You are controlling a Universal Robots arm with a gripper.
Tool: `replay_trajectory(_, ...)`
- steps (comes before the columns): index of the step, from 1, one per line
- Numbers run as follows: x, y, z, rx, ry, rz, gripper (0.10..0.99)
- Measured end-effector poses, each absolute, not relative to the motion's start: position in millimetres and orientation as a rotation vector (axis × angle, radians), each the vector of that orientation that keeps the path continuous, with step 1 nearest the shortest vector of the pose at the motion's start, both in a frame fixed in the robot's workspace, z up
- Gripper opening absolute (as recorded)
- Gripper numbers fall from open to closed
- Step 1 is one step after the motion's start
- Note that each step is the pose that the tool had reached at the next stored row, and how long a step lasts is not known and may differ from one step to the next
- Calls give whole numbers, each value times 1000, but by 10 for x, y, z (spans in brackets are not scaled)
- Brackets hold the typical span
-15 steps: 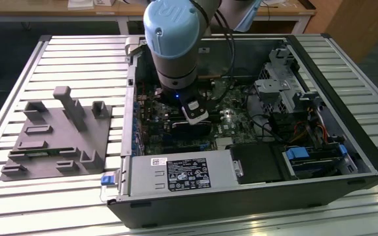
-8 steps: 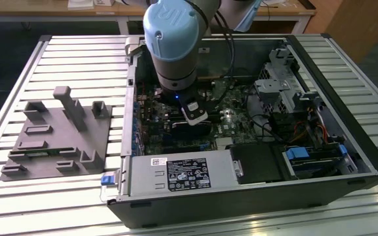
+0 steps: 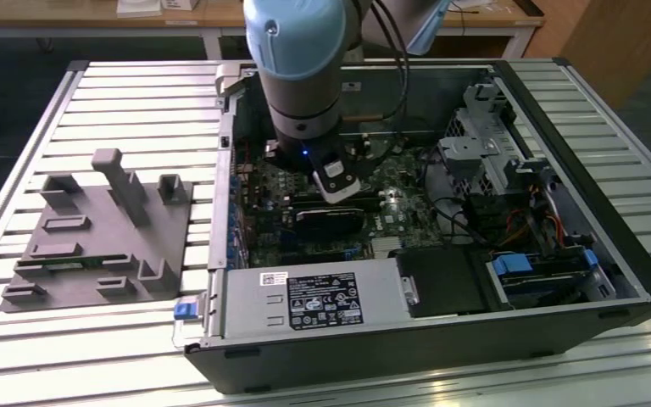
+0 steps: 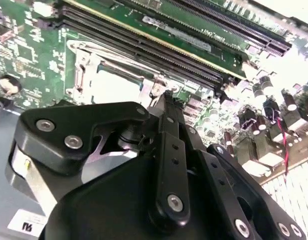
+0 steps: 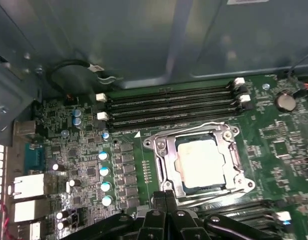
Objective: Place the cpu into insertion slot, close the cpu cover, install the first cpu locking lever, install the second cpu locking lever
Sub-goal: 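Install the second cpu locking lever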
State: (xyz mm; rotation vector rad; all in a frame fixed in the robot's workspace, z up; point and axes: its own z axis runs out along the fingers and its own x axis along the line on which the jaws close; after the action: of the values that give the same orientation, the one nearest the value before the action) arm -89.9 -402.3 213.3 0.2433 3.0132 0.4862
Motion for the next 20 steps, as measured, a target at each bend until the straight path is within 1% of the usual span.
replay_trajectory(13,-624,-4000,2178,243,3024,352,106)
replay_trajectory(20,-549,-3848,2178,241,3027,300,106)
